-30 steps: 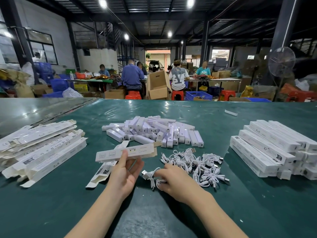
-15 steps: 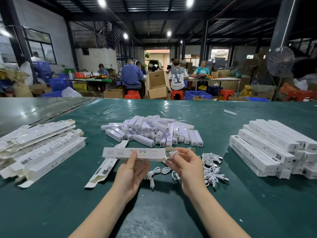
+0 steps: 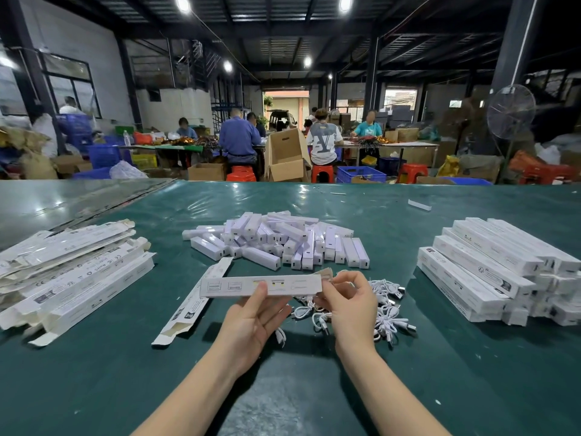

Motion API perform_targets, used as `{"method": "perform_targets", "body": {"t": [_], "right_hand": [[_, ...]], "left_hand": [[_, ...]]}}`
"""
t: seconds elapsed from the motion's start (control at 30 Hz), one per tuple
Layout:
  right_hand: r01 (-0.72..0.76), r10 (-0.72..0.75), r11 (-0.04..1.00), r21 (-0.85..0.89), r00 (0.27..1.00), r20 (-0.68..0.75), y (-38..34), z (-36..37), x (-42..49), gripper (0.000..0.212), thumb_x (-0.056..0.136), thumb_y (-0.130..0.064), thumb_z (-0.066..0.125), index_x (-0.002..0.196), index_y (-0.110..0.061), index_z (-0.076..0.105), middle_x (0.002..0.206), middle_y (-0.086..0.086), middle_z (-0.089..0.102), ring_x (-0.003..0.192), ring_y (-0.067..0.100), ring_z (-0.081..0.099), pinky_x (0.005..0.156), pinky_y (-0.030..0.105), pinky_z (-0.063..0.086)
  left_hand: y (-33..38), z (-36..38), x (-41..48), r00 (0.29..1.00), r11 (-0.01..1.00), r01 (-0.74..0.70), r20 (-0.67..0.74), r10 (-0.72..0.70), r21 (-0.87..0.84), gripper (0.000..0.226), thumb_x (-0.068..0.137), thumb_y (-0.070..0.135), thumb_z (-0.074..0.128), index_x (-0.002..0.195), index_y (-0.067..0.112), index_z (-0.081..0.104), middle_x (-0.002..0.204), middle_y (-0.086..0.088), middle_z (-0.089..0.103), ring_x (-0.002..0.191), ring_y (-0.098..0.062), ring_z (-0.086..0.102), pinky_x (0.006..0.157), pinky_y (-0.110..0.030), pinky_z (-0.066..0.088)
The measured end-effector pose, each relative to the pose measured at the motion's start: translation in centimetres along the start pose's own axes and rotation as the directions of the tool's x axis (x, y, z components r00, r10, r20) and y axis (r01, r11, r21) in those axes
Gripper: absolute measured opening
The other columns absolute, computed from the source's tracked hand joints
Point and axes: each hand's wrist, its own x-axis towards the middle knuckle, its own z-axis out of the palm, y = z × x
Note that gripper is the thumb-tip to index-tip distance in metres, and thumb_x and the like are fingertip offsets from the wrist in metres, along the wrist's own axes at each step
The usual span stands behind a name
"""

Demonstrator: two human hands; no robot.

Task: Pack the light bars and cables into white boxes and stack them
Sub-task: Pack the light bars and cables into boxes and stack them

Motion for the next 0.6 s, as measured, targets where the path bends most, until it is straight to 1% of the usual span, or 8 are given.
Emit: {"method": "perform_targets", "body": {"t": [0.07, 0.23, 0.33, 0.37, 0.43, 0.5, 0.57, 0.6], "right_hand": [[0.023, -0.023, 1.000, -0.018, 1.000, 0.009, 0.14, 0.00, -0.09, 0.030, 0.078, 0.007, 0.065, 0.065, -0.015, 0.050, 0.062, 0.005, 0.062, 0.057, 0.018, 0.060, 0.061, 0.030, 0.053], [0.077, -0.074, 0.995, -0.066, 0.996, 0.051, 0.39, 0.38, -0.29, 0.030, 0.073, 0.011, 0.066, 0.066, -0.014, 0.052, 0.065, 0.006, 0.059, 0.062, 0.016, 0.055, 0.064, 0.037, 0.053], [0.087, -0.084, 0.992, -0.090, 0.995, 0.045, 0.30, 0.29, -0.38, 0.028, 0.075, 0.005, 0.069, 0.063, -0.019, 0.060, 0.058, -0.006, 0.062, 0.059, 0.012, 0.054, 0.061, 0.030, 0.050], [0.096, -0.090, 0.989, -0.110, 0.994, 0.054, 0.23, 0.26, -0.46, 0.029, 0.076, 0.002, 0.069, 0.062, -0.022, 0.063, 0.060, -0.006, 0.063, 0.059, 0.013, 0.055, 0.061, 0.031, 0.049], [0.123, -0.105, 0.980, -0.154, 0.988, 0.116, 0.09, 0.40, -0.69, 0.030, 0.081, 0.000, 0.064, 0.064, -0.025, 0.066, 0.072, 0.002, 0.063, 0.065, 0.017, 0.055, 0.066, 0.039, 0.048], [0.099, -0.064, 0.981, -0.164, 0.977, 0.204, 0.07, 0.69, -0.89, 0.030, 0.086, 0.001, 0.057, 0.071, -0.024, 0.066, 0.087, 0.003, 0.054, 0.076, 0.013, 0.053, 0.076, 0.043, 0.049], [0.027, 0.006, 0.992, -0.126, 0.967, 0.253, 0.16, 0.93, -0.89, 0.032, 0.088, 0.003, 0.050, 0.077, -0.022, 0.066, 0.094, 0.002, 0.047, 0.084, 0.011, 0.051, 0.084, 0.038, 0.047], [-0.007, 0.028, 0.996, -0.085, 0.968, 0.248, 0.23, 0.96, -0.81, 0.031, 0.088, 0.004, 0.049, 0.077, -0.019, 0.066, 0.096, 0.005, 0.049, 0.085, 0.013, 0.052, 0.084, 0.036, 0.048]], "left_hand": [[-0.11, 0.15, -0.01, 1.000, 1.000, -0.013, -0.023, 0.013, -0.015, 0.025, 0.093, 0.019, 0.047, 0.102, 0.000, 0.060, 0.087, -0.012, 0.074, 0.077, -0.019, 0.072, 0.060, -0.024, 0.057], [-0.16, 0.33, -0.06, 0.999, 0.998, -0.026, -0.044, 0.024, -0.058, 0.022, 0.093, 0.019, 0.047, 0.098, 0.002, 0.060, 0.083, -0.011, 0.074, 0.075, -0.017, 0.072, 0.059, -0.024, 0.057], [-0.19, 0.34, -0.06, 0.999, 0.998, -0.021, -0.035, 0.019, -0.060, 0.023, 0.092, 0.020, 0.047, 0.098, 0.003, 0.061, 0.085, -0.010, 0.074, 0.076, -0.017, 0.072, 0.059, -0.023, 0.057], [-0.21, 0.37, -0.06, 0.999, 0.998, -0.015, -0.032, 0.013, -0.062, 0.023, 0.092, 0.020, 0.047, 0.099, 0.003, 0.061, 0.085, -0.010, 0.074, 0.077, -0.017, 0.072, 0.058, -0.023, 0.056], [-0.22, 0.42, -0.04, 0.999, 0.997, -0.002, -0.036, -0.001, -0.074, 0.024, 0.093, 0.020, 0.047, 0.102, 0.001, 0.060, 0.084, -0.011, 0.074, 0.075, -0.017, 0.072, 0.057, -0.023, 0.056], [-0.09, 0.37, 0.01, 0.999, 0.996, 0.001, -0.050, -0.006, -0.089, 0.025, 0.093, 0.019, 0.047, 0.104, -0.001, 0.058, 0.083, -0.012, 0.074, 0.074, -0.018, 0.072, 0.057, -0.023, 0.056], [0.19, 0.33, 0.05, 0.998, 0.996, -0.014, -0.066, 0.009, -0.090, 0.024, 0.093, 0.017, 0.049, 0.106, -0.001, 0.058, 0.084, -0.012, 0.073, 0.075, -0.018, 0.072, 0.057, -0.023, 0.056], [0.31, 0.33, 0.04, 0.997, 0.996, -0.023, -0.070, 0.017, -0.085, 0.023, 0.092, 0.016, 0.050, 0.106, -0.002, 0.058, 0.084, -0.012, 0.073, 0.075, -0.018, 0.072, 0.058, -0.023, 0.057]]}}
